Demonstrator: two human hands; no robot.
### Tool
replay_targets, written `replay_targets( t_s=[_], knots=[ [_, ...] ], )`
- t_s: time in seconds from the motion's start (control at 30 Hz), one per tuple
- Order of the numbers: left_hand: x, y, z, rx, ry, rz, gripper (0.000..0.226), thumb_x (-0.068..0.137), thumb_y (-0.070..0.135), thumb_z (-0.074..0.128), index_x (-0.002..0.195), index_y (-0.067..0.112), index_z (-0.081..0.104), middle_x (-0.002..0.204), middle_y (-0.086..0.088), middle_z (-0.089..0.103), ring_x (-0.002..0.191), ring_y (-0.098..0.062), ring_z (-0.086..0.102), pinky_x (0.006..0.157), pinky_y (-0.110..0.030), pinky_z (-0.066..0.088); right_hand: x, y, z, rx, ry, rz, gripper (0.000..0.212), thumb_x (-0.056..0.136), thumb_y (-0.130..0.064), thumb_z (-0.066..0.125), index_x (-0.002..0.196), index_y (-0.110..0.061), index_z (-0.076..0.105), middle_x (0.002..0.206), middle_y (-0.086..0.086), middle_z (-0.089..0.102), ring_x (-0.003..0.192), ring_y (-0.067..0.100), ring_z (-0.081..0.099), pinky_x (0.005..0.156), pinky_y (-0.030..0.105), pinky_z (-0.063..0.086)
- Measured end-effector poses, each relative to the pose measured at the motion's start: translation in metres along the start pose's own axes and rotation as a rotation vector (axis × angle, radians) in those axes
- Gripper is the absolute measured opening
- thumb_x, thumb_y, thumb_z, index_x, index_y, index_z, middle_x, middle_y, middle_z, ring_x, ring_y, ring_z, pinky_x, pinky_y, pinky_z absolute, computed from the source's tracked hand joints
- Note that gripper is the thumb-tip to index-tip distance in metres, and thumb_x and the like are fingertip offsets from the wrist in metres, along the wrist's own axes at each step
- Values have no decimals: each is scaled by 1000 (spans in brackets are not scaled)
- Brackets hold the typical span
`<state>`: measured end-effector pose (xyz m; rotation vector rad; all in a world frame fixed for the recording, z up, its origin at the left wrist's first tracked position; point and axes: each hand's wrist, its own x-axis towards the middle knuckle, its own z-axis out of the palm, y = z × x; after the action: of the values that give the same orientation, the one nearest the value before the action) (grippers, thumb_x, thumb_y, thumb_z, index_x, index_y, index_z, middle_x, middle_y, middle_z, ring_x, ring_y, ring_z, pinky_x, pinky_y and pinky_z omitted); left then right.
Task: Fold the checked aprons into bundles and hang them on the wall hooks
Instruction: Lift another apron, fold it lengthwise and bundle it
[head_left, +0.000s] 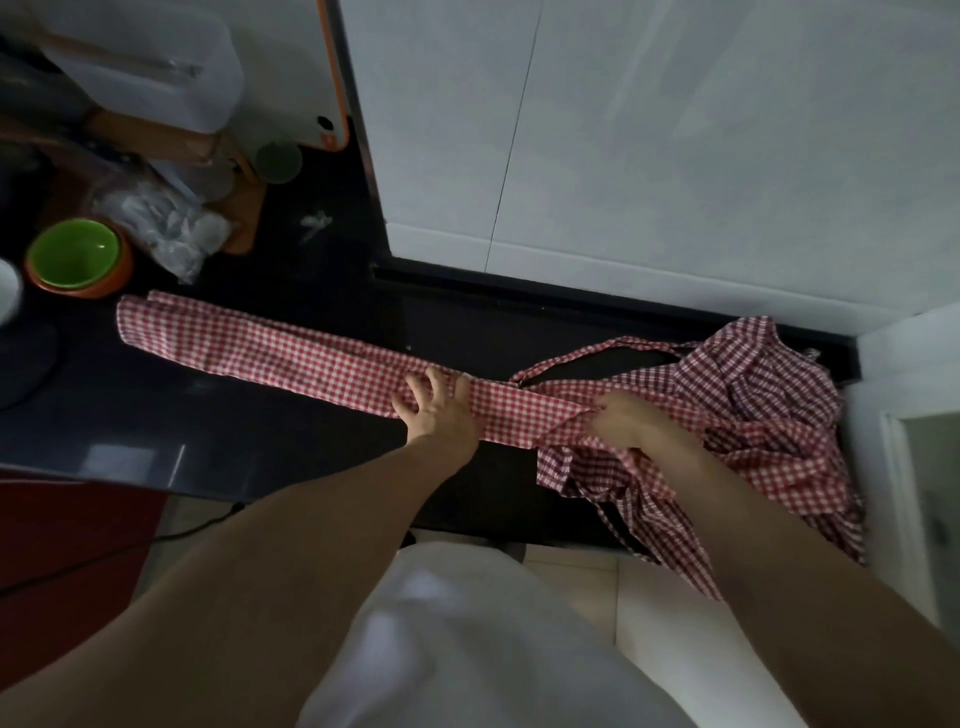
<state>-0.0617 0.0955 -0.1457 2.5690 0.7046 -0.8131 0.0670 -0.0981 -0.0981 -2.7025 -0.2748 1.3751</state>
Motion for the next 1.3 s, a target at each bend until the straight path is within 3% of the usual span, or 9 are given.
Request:
replay_targets(
  t_s=[0.1,0.23,0.33,0.47,0.63,0.93,1.03,1.17,1.3],
  knots=[
    [-3,-2,4,21,9,-14,70,102,49,39,156,22,3,163,-19,-10,148,-47,-11,116,-68,3,-1,25,-6,163,-114,-59,21,95,-26,64,113,-16,68,116,2,68,104,19,64,100,40,51],
    [-6,-5,12,52,29,-40,71,102,50,35,156,20,-1,162,-20,-12,147,-47,-13,116,-68,2,-7,49,-8,493,-125,-111,50,77,-55,77,112,-21,67,113,-3,69,103,17,67,94,34,53],
    [-7,-7,12,69,17,-44,73,101,51,34,156,20,-2,162,-20,-13,147,-47,-14,116,-67,1,-9,55,-7,343,-123,-174,57,64,-61,81,106,-24,72,105,-3,73,97,18,70,91,36,55],
    [-8,-9,7,59,-21,-41,73,101,50,36,156,20,-1,162,-20,-16,147,-46,-17,115,-68,-2,-15,55,-10,172,-166,-192,10,84,-25,76,91,-28,71,98,-4,73,90,14,70,88,32,57],
    [-8,-12,6,58,-51,-66,80,98,52,41,156,19,-3,159,-25,-21,146,-46,-21,115,-67,-5,-19,58,-11,-26,-35,-127,13,91,-12,55,86,-18,65,92,2,66,86,19,63,69,28,48],
    [-9,-28,6,-31,-24,-213,90,93,71,31,157,19,-4,157,-27,-26,146,-44,-23,115,-66,-4,-22,77,8,-45,295,-111,37,99,-37,56,68,-19,50,67,-1,52,63,15,51,55,27,34],
    [-9,-38,9,-20,-8,-221,94,91,76,29,157,18,-4,158,-27,-24,147,-44,-21,114,-67,-4,-24,80,17,-73,358,-116,37,99,-46,55,75,-18,53,71,-2,54,67,16,54,63,32,44],
    [-13,-26,4,61,99,-273,90,93,64,43,155,11,6,160,-30,0,148,-46,0,115,-65,10,-32,73,27,-38,365,-182,23,100,-30,56,94,-10,65,76,-2,60,66,13,56,58,27,40],
    [-21,5,1,80,253,11,54,92,29,53,139,8,37,141,-18,40,132,-35,37,107,-49,37,-43,68,38,39,428,-238,21,91,-20,65,110,-15,59,106,-2,56,94,15,57,83,30,50]
  ],
)
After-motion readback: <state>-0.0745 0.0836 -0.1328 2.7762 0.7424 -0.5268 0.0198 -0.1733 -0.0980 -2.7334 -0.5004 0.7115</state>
